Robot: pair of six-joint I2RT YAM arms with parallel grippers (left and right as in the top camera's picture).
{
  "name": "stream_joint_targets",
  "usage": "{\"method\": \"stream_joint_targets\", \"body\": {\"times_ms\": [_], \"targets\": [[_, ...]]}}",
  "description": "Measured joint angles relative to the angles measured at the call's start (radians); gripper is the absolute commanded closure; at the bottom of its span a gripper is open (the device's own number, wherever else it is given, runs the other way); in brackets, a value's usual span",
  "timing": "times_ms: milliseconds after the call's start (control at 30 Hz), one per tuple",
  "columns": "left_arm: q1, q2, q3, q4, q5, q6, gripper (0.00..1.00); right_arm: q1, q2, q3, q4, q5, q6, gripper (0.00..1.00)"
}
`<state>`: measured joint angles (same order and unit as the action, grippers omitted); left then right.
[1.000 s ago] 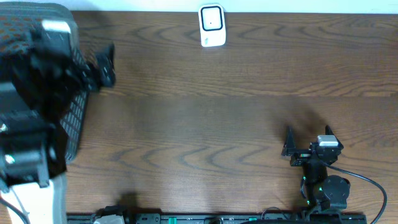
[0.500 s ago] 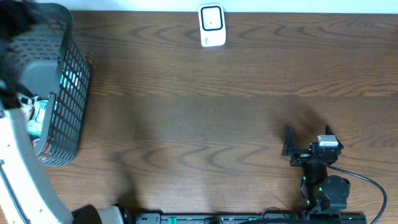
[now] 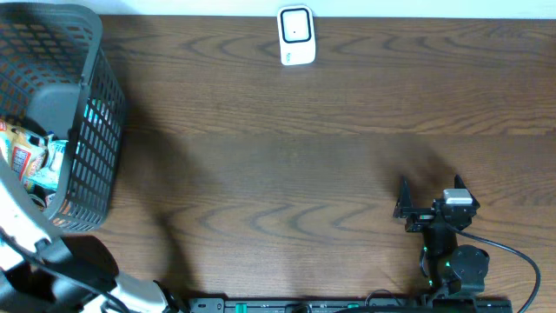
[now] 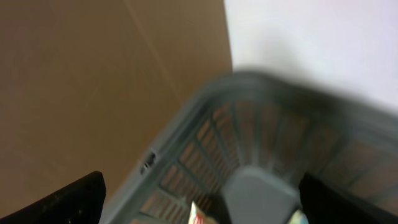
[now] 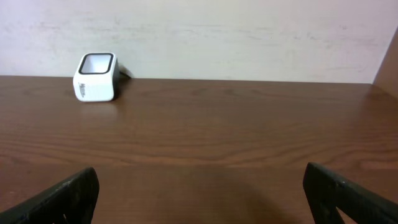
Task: Scan the item barcode
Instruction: 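Raise the left gripper and reach into the grey basket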
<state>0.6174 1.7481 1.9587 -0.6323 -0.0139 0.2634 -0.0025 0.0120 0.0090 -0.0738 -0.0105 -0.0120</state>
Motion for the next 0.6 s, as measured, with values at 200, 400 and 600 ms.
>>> {"method": "stream_joint_targets", "body": {"times_ms": [200,400,600], "targets": [[0.018,0.097,-0.108,0.017,-0.043,0.042,0.02,0.000,0.000,0.000,0.000,0.000,0.000,0.01],[0.018,0.127,-0.303,0.130,-0.131,0.148,0.02,0.000,0.000,0.000,0.001,0.000,0.000,0.01],[0.019,0.128,-0.478,0.199,-0.174,0.281,0.01,0.000,0.000,0.000,0.000,0.000,0.000,0.01]]}}
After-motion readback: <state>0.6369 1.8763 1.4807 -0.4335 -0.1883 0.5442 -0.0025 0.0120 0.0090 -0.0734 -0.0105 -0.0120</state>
